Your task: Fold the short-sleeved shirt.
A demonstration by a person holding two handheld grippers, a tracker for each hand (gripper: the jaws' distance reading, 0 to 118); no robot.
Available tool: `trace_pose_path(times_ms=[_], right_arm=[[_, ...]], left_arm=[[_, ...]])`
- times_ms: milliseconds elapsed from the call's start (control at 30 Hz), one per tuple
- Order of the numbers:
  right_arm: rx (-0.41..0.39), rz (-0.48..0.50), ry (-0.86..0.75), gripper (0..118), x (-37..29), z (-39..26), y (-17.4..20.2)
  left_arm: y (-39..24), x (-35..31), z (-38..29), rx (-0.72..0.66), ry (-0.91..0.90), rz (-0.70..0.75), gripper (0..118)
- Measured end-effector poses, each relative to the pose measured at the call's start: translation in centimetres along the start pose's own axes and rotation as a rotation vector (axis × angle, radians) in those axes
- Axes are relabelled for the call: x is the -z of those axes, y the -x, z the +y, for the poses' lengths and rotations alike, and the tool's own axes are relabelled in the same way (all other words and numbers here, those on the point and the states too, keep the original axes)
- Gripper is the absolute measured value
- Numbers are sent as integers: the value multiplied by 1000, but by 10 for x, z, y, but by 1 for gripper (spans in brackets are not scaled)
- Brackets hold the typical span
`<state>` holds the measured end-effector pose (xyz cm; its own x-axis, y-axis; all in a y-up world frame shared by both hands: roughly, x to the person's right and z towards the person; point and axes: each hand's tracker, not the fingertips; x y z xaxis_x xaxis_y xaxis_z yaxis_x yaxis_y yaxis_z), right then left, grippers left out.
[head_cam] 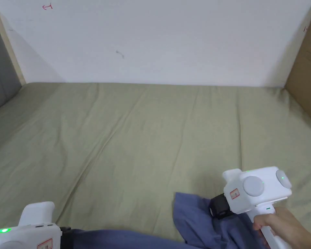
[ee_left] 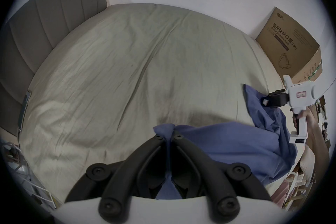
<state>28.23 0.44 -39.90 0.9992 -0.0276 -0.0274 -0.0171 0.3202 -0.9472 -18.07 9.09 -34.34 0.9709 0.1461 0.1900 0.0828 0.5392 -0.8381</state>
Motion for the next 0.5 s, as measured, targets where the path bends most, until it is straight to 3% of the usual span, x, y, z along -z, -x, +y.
trace_pose_path(times_ms=[67, 100, 133, 167, 200, 267, 367, 433, 500], right_arm=[[64, 42, -48, 42, -17, 3, -7], [49, 48, -82, 30, -35, -4, 7], [28, -12, -96, 30, -40, -5, 8], [24, -46, -85, 0, -41, -6, 5], [74, 52, -64, 0, -45, -7, -1], [188, 79, -80, 0, -60, -10, -10], [284, 117, -188, 0, -102, -16, -26], [306, 125, -254, 0, -136, -18, -37], [302, 74, -322, 0, -189, -22, -36]], left_arm=[[0, 2, -2, 28, 20, 17, 3], [-1, 1, -2, 30, 16, 18, 3], [-1, 1, -1, 33, 15, 16, 3], [-1, -3, -1, 29, 14, 16, 3], [-1, -7, 0, 20, 4, 10, 3], [-1, -17, 2, 11, -12, 1, 3], [-2, -39, 6, 32, -41, 12, 3], [-1, -58, 11, 45, -75, 25, 3], [3, -81, 17, 32, -119, 38, 3]])
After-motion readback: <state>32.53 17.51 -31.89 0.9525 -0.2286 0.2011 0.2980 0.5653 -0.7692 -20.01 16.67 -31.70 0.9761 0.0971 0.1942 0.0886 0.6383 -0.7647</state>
